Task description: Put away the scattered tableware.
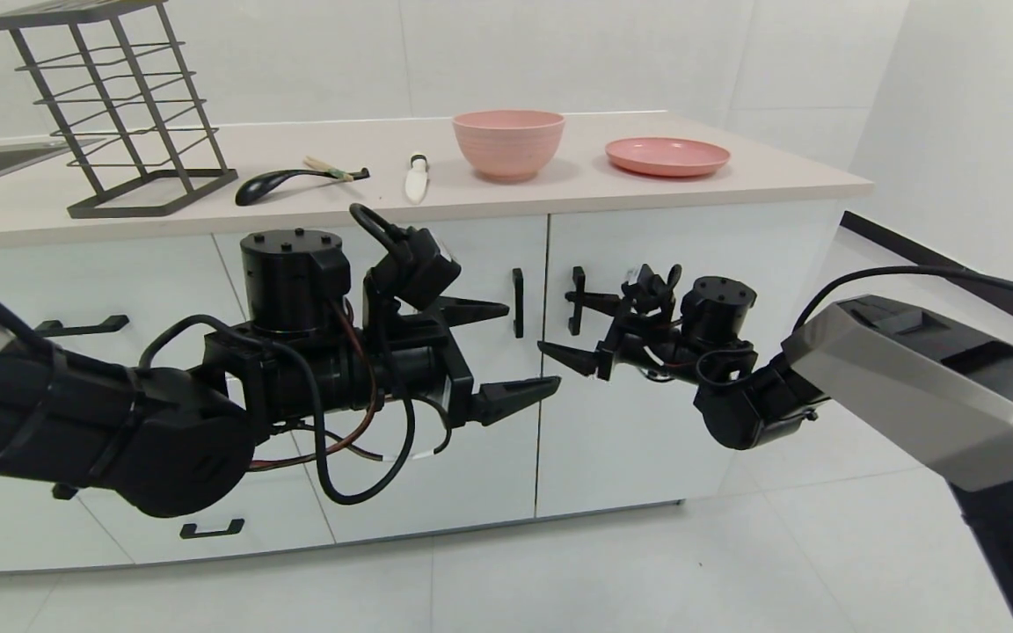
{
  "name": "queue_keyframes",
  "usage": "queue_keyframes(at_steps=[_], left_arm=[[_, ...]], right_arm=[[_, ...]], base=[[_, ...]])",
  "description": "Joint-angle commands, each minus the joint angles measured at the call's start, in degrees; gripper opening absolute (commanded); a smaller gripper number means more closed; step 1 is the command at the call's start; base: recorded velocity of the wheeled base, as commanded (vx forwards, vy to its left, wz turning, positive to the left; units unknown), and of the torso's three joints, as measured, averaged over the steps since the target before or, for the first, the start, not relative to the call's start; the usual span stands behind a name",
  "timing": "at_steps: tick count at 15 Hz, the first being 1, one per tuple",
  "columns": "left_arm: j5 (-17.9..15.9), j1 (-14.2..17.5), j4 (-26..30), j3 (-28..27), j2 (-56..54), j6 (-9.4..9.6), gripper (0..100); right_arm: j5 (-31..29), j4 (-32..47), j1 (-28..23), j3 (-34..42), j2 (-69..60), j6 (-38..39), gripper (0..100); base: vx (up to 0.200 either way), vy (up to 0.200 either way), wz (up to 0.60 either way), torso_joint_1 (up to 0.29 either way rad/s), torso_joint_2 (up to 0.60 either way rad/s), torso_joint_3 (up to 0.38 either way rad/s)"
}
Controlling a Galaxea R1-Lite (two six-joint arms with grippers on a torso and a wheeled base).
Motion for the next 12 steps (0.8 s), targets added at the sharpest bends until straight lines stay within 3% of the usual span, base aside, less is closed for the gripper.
queue_keyframes(at_steps=[1,3,10,12], left_arm=[[0.0,0.1,-0.5,-0.4,0.8,-0.14,100],[0.0,0.0,-2.2,-0.4,1.4,-0.58,100],[0.3,-1.9,-2.9,-7.6,7.8,-0.93,100],[0.6,-2.7,-2.9,-11.1,10.2,-0.93,100]], right_arm=[[1.9,-0.2,0.2,0.6,-0.6,0.0,100],[2.7,-0.2,0.3,2.4,-2.9,0.0,100],[4.6,-7.1,0.8,28.6,-16.3,-0.1,100],[5.4,-10.4,0.6,32.4,-16.8,0.0,100]], base=[[0.000,0.000,0.00,0.000,0.00,0.000],[0.000,0.000,0.00,0.000,0.00,0.000],[0.000,0.000,0.00,0.000,0.00,0.000],[0.000,0.000,0.00,0.000,0.00,0.000]])
